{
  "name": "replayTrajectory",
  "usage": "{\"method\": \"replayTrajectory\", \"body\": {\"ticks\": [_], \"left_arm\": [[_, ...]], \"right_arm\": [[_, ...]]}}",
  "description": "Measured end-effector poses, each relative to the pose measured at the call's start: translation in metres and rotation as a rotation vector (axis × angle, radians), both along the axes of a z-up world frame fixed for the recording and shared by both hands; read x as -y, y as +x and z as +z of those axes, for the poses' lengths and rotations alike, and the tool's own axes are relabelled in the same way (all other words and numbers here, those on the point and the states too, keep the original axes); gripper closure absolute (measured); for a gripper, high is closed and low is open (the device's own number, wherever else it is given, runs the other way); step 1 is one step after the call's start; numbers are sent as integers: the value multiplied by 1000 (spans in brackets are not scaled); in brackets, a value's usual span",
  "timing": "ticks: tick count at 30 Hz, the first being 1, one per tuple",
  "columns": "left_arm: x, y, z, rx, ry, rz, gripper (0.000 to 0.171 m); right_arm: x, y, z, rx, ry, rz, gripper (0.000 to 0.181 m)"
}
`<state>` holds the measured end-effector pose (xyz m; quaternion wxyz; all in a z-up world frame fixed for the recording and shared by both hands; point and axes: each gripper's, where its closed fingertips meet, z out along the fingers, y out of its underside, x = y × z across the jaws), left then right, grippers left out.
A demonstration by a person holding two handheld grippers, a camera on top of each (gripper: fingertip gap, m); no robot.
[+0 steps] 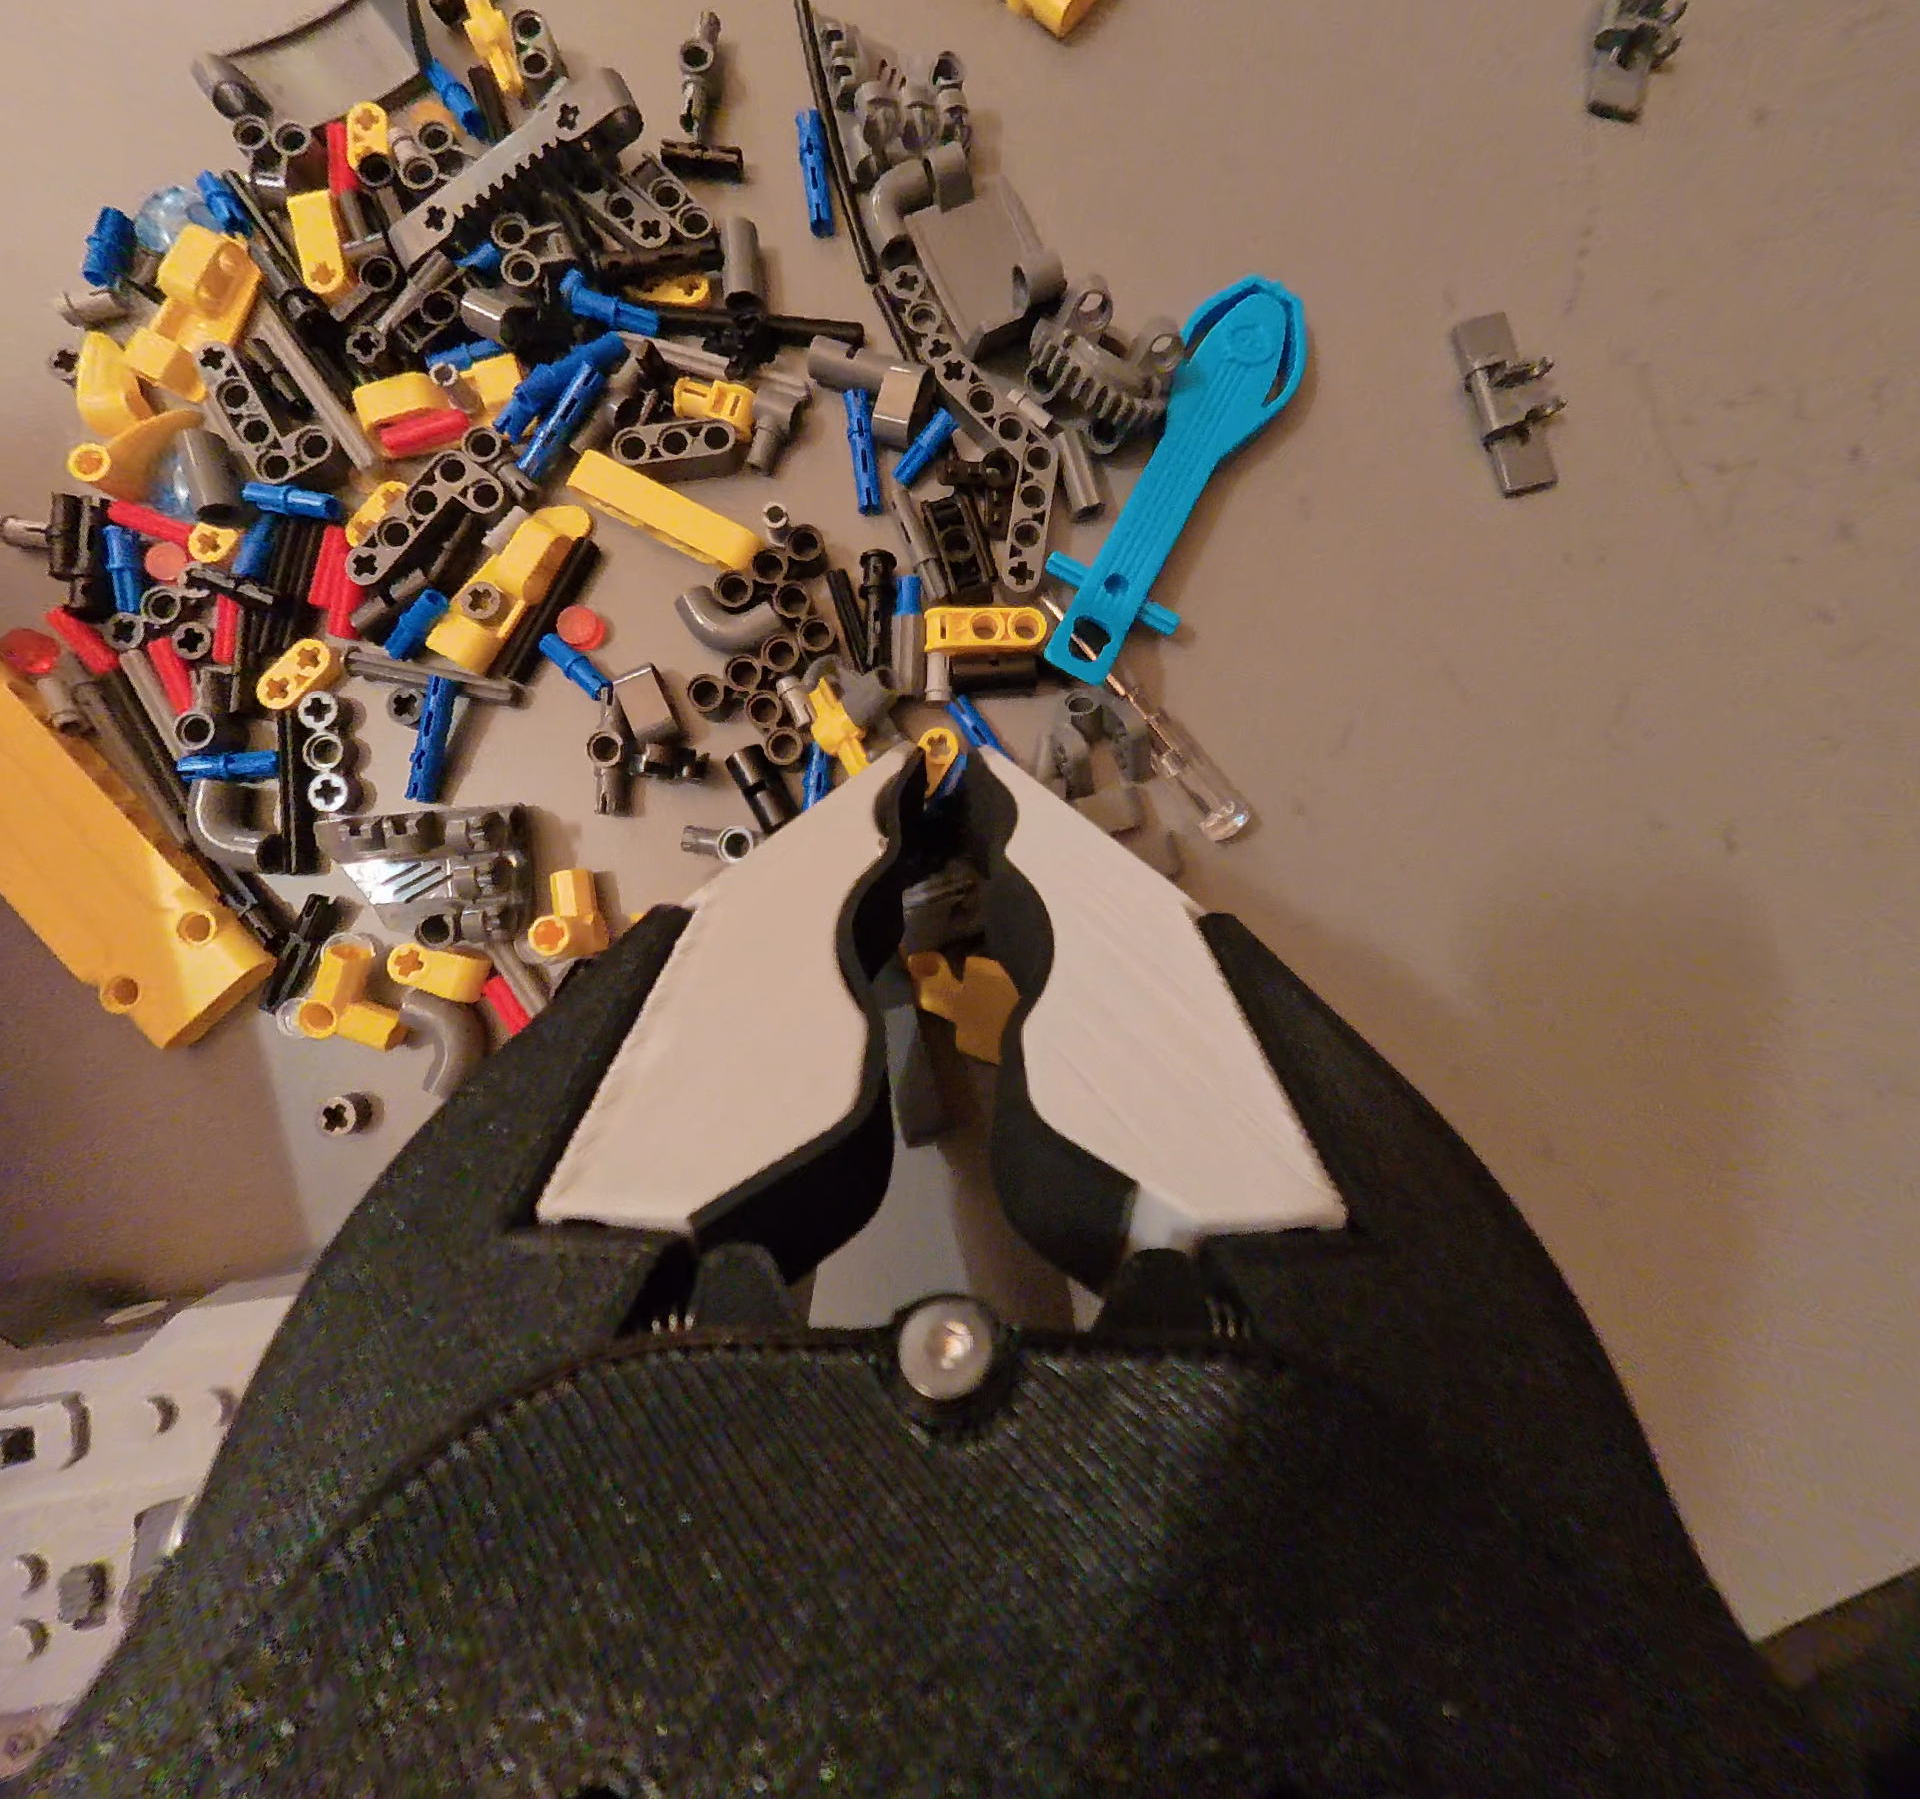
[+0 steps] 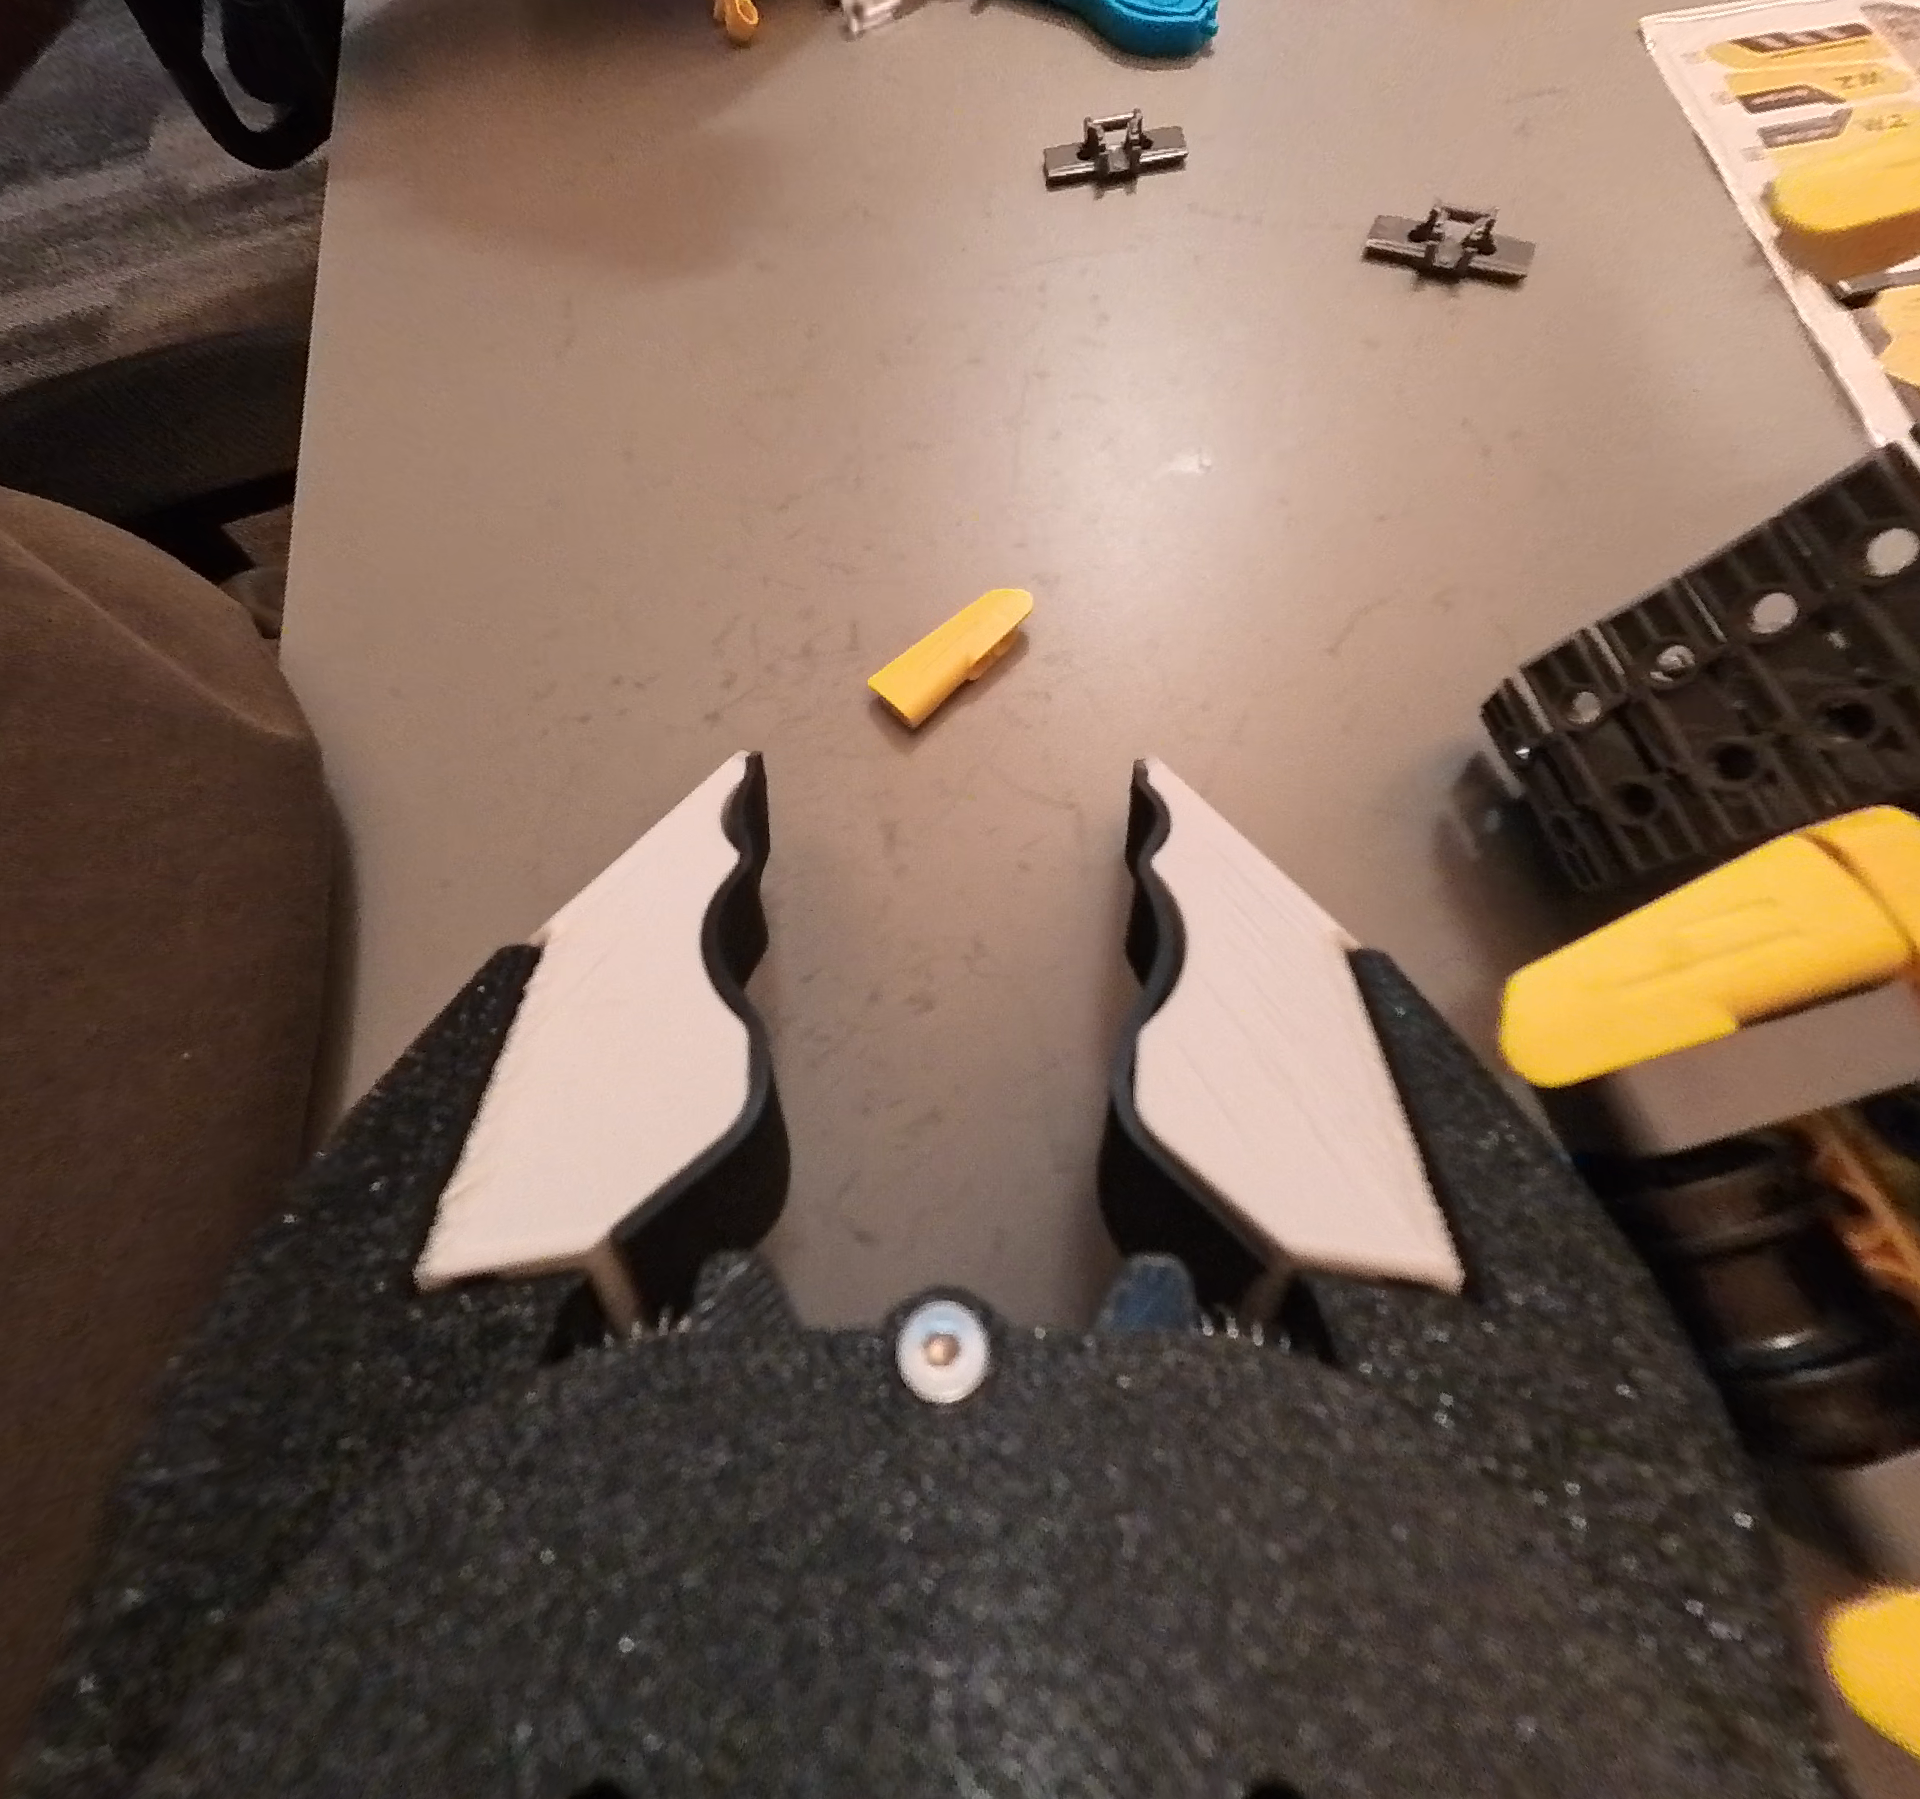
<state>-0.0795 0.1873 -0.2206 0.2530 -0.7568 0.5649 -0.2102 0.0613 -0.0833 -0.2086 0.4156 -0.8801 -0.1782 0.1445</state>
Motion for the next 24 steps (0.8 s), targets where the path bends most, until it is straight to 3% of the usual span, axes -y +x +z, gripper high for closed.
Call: {"method": "replayTrajectory", "body": {"ticks": [10, 16, 21, 24], "left_arm": [[-8, 0, -4, -41, 6, -2, 158], [-11, 0, -1, -20, 24, 2, 166], [-2, 6, 23, 67, 70, -8, 166], [25, 17, 42, 137, 68, -67, 166]], "right_arm": [[1, -1, 0, 4, 2, 7, 112], [1, -1, 0, 14, 4, 10, 112], [1, -1, 0, 10, 1, 9, 112], [1, -1, -1, 12, 0, 10, 112]]}}
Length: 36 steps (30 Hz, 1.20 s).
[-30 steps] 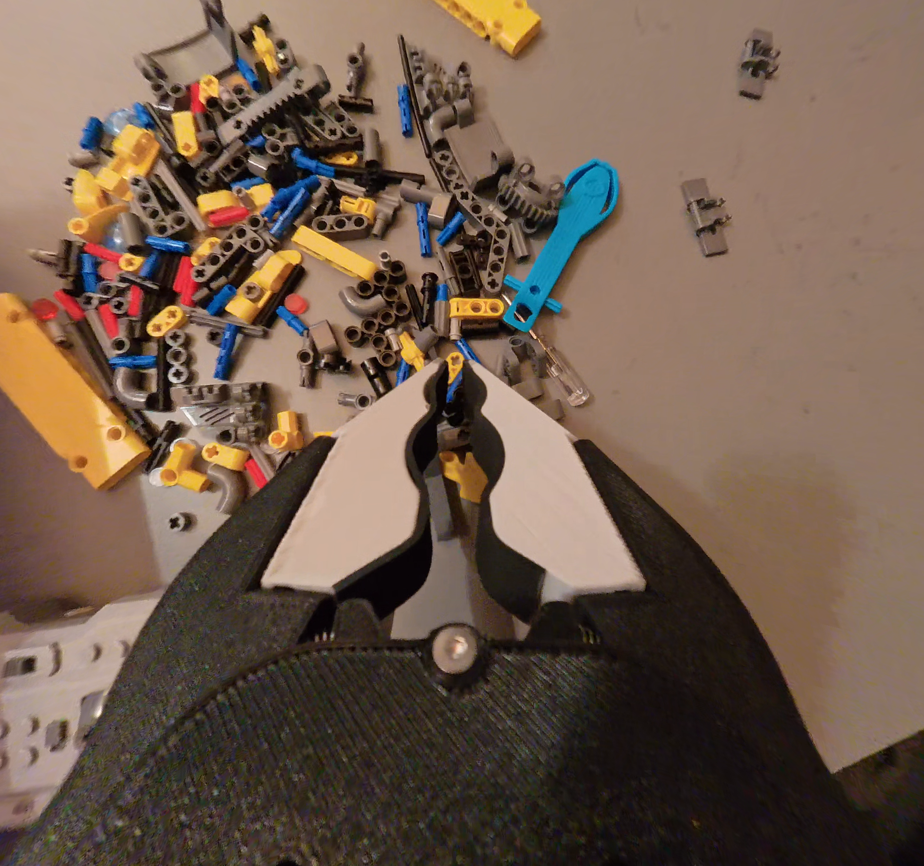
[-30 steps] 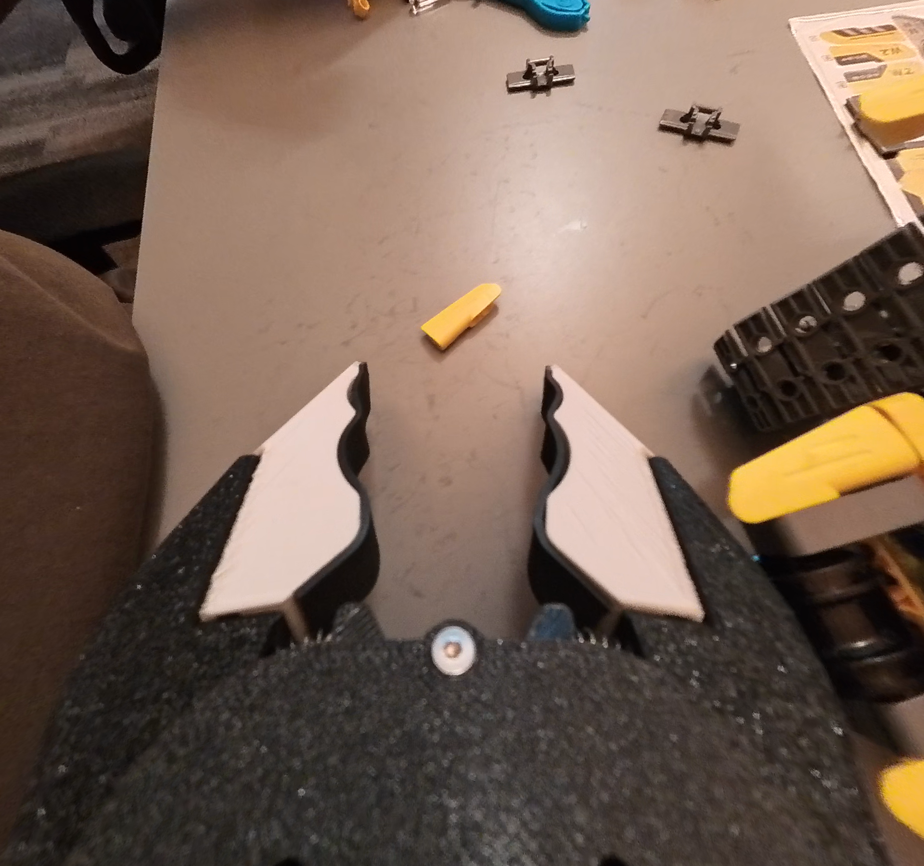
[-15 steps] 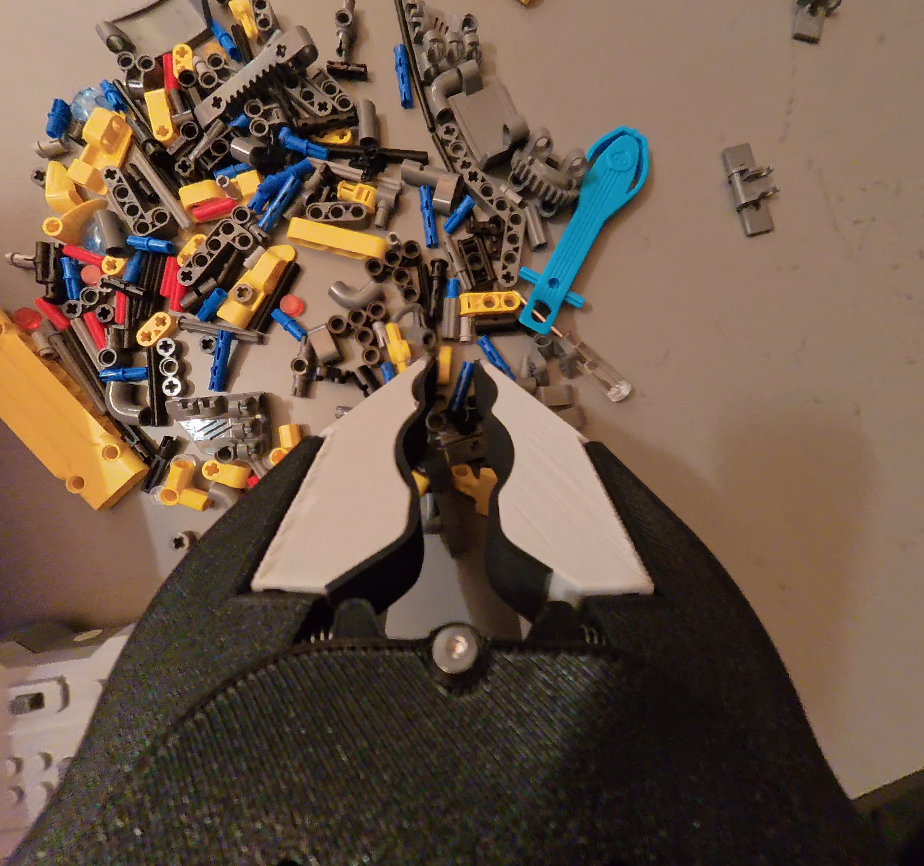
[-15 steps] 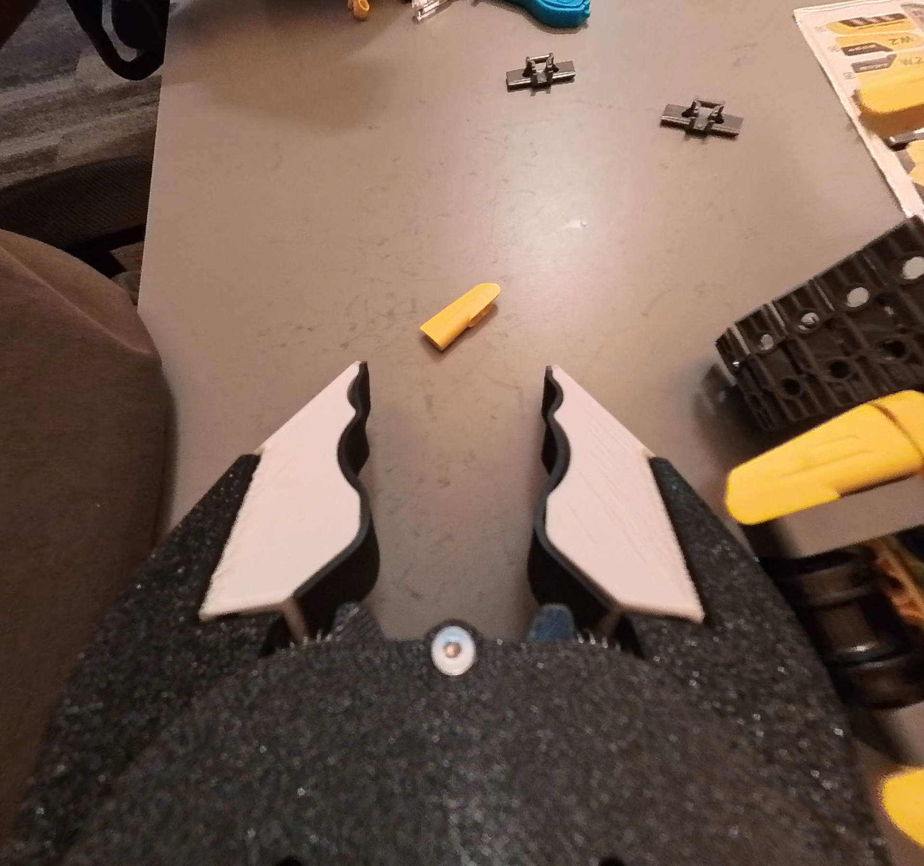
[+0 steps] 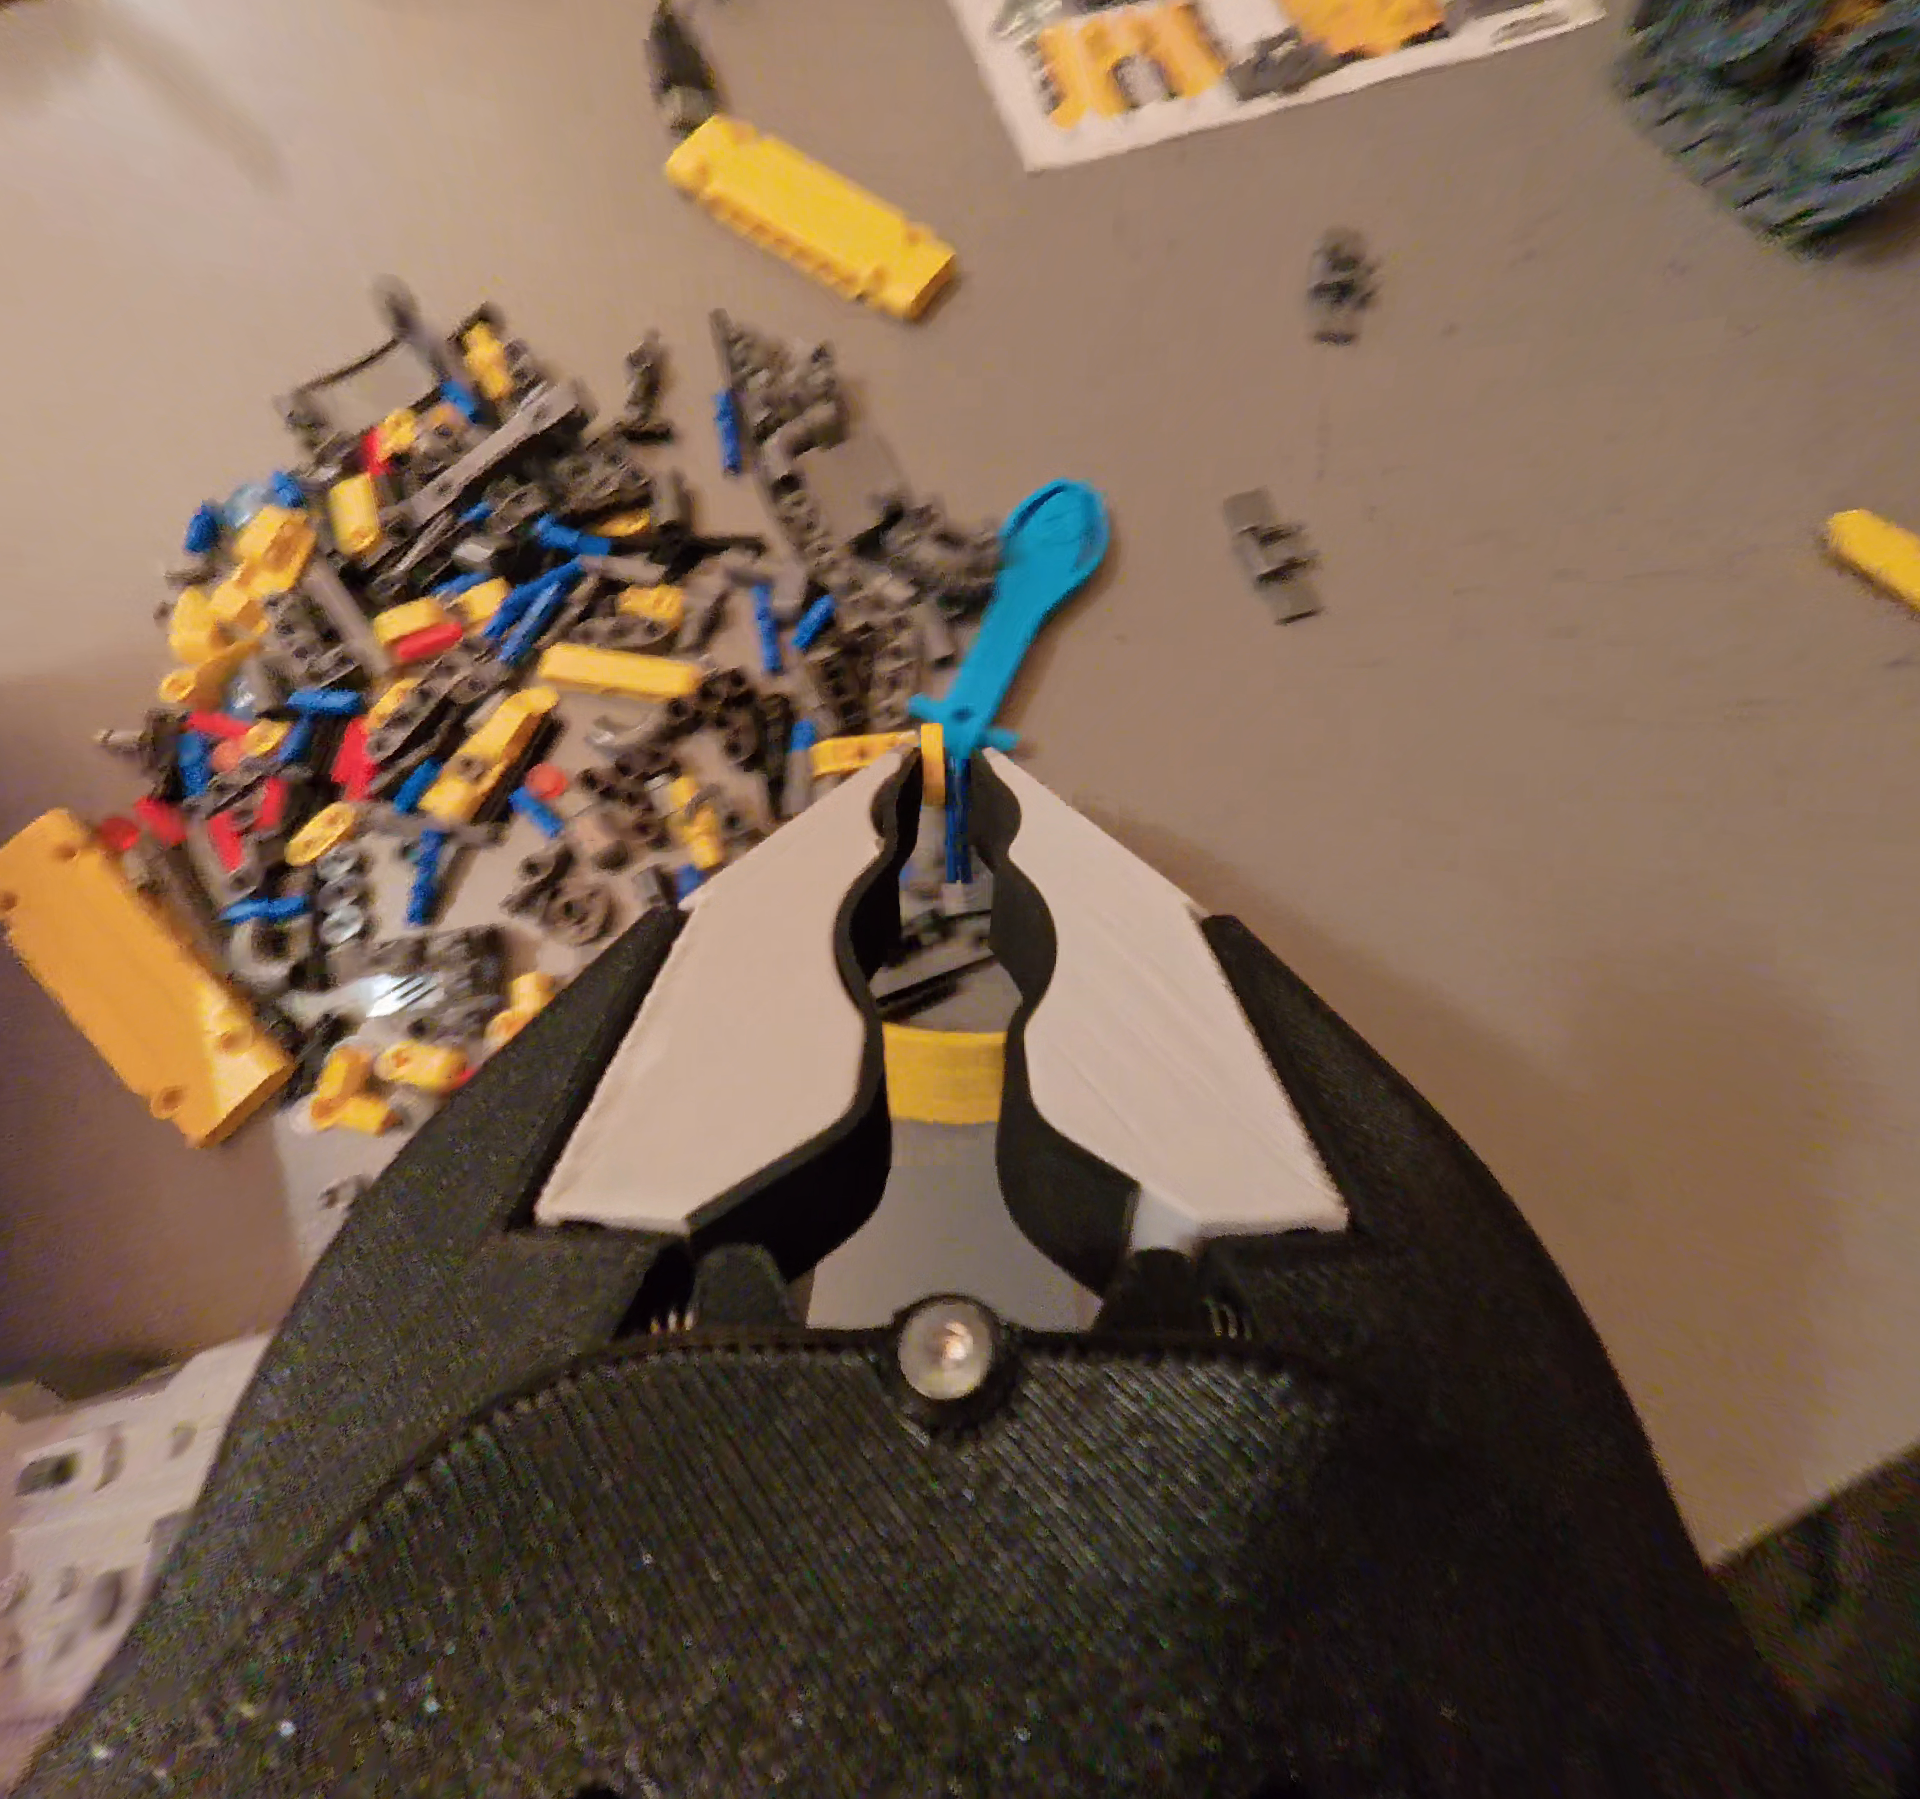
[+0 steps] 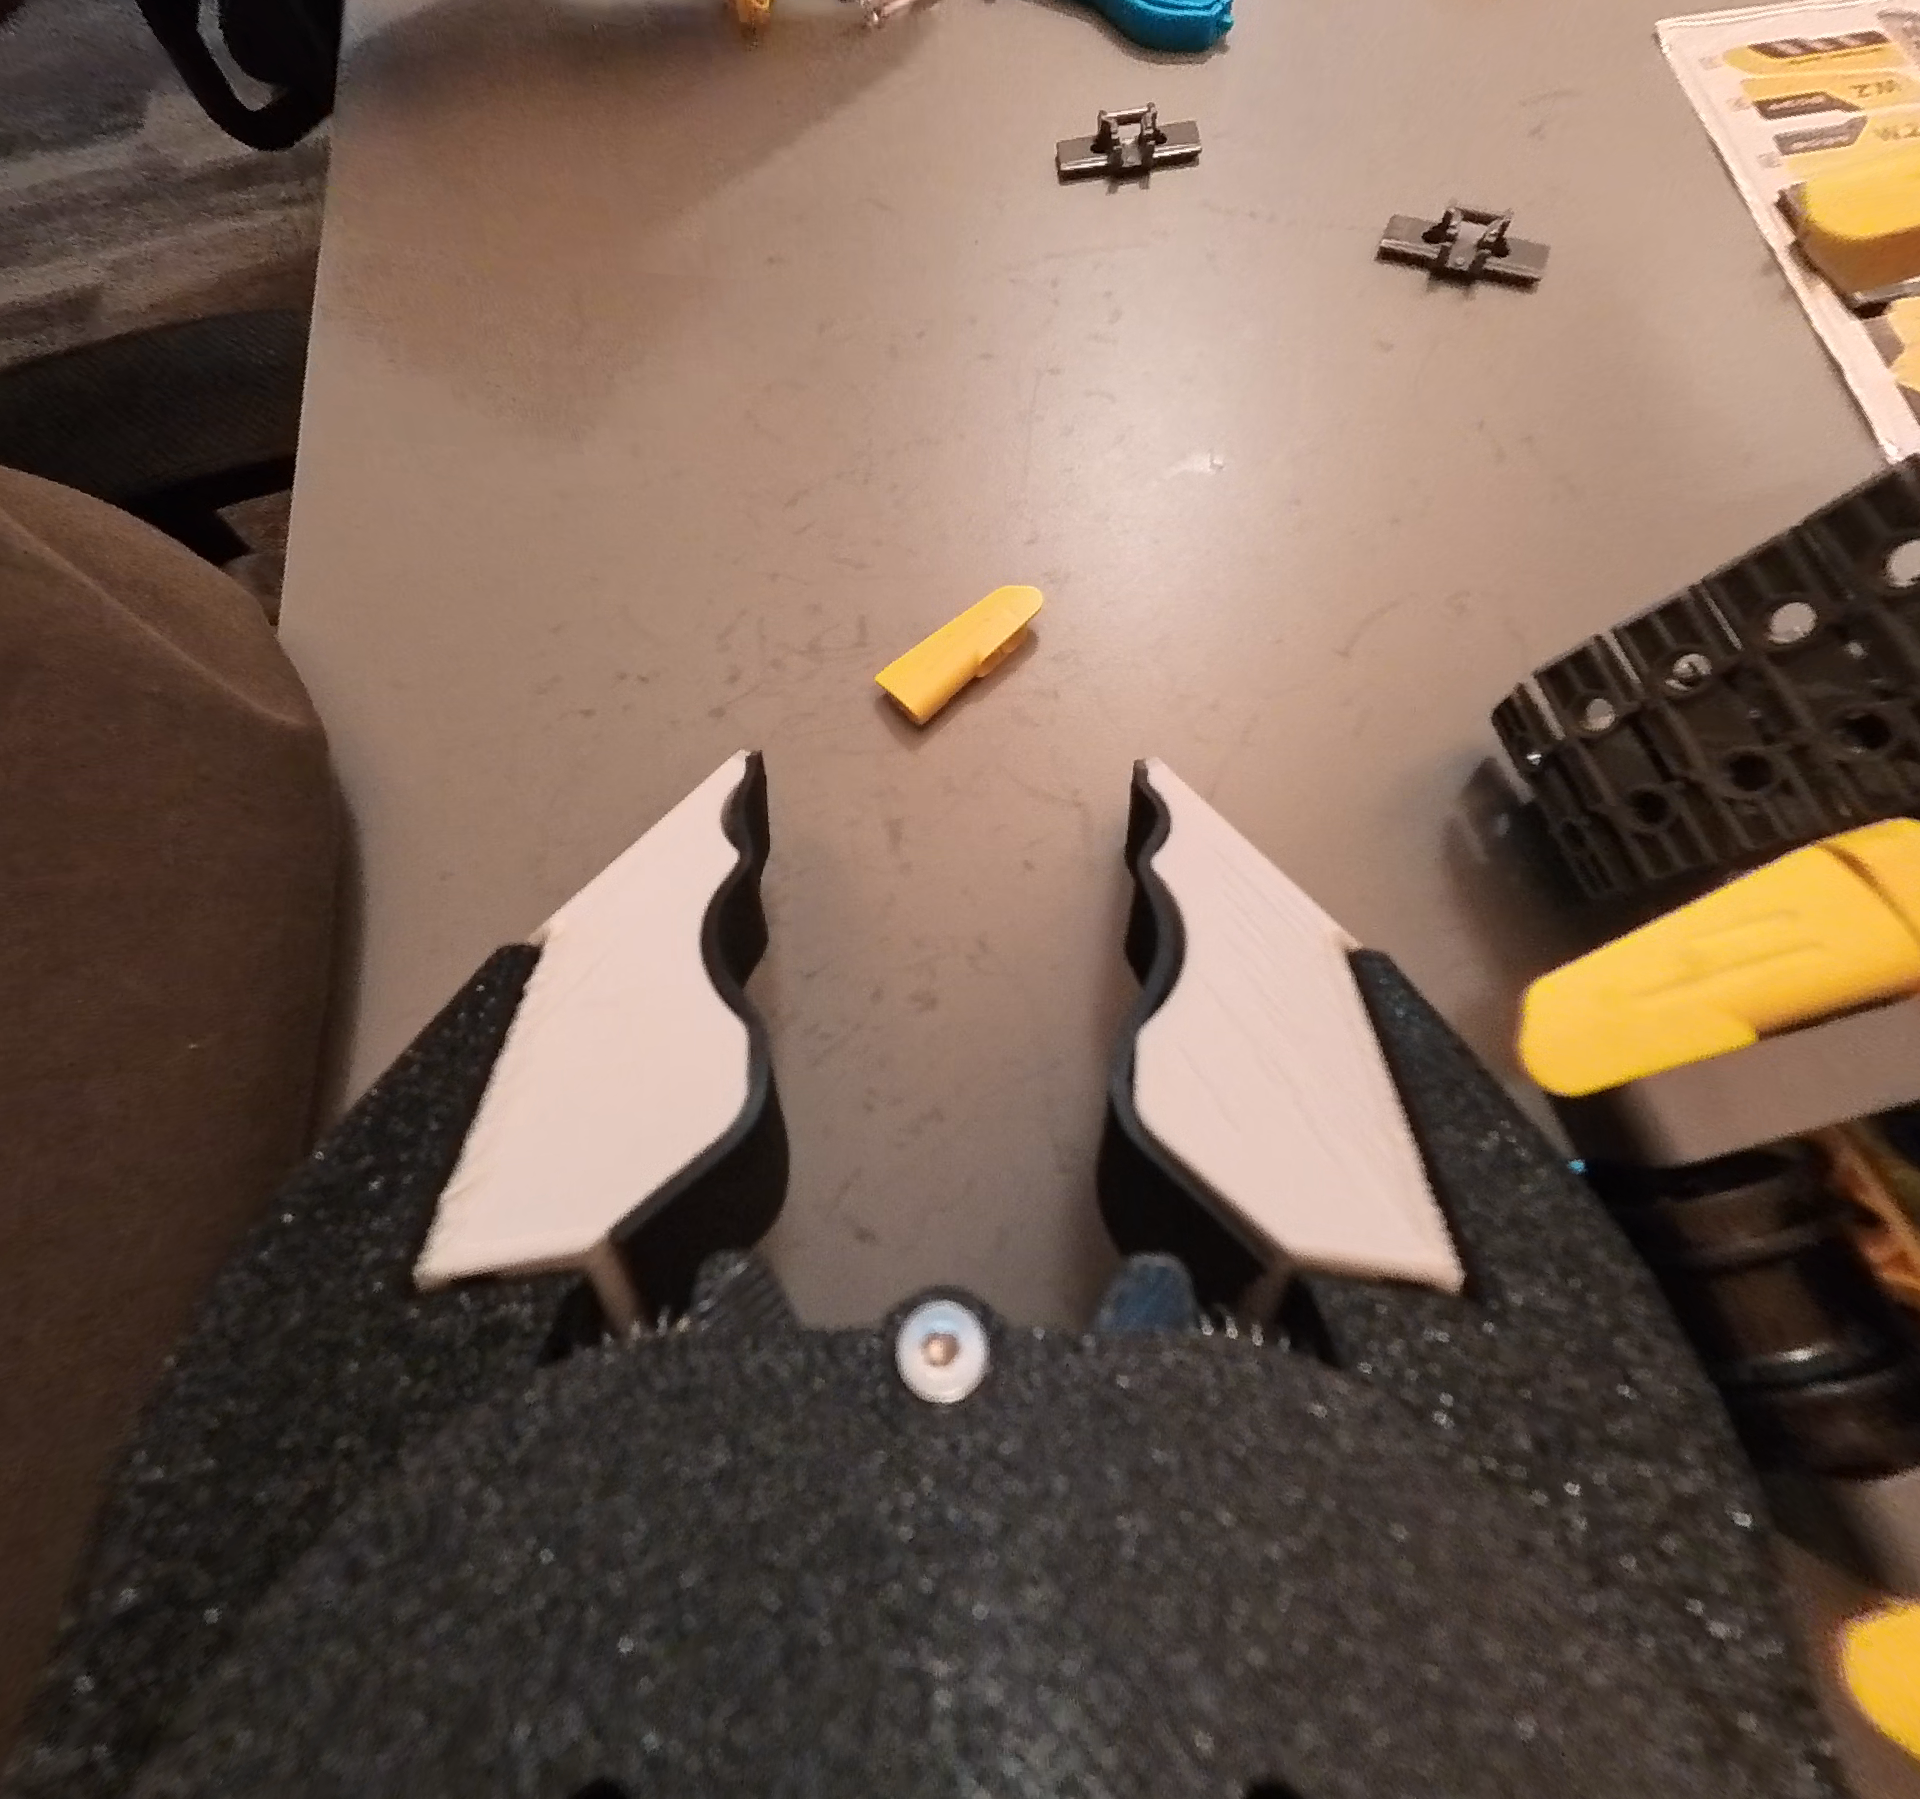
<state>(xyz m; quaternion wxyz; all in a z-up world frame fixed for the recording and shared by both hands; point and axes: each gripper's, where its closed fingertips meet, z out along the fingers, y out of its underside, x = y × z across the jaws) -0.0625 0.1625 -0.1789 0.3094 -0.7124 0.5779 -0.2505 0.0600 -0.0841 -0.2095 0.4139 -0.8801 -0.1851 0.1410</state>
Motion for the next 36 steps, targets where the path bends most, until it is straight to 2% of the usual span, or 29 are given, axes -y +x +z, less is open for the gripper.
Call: {"method": "replayTrajectory", "body": {"ticks": [4, 8, 11, 15, 17, 23, 28, 31, 33, 36], "left_arm": [[76, 27, 10, 70, -104, -173, 166], [149, 46, -18, 16, -180, -314, 166], [172, 53, -39, -37, -112, -329, 166], [146, 56, -45, -112, 203, -241, 165], [132, 55, -45, -141, 273, -208, 165], [83, 40, -44, -210, 317, -71, 165], [78, 35, -46, -174, 249, -44, 164], [78, 35, -44, -149, 230, -39, 158], [71, 31, -35, -109, 203, -20, 161], [36, 16, 0, 12, 155, 73, 156]], "right_arm": [[0, -1, 0, 7, 1, 3, 112], [1, -2, -1, 30, 9, 12, 112], [3, -3, -2, 51, 13, 22, 112], [5, -5, -2, 71, 19, 35, 112], [6, -6, -2, 79, 22, 40, 112], [7, -7, -2, 106, 33, 44, 112], [6, -7, -4, 106, 23, 44, 112], [6, -6, -4, 99, 21, 39, 112], [4, -6, 1, 101, 57, 39, 114], [1, -9, 16, 95, 146, 44, 120]]}}
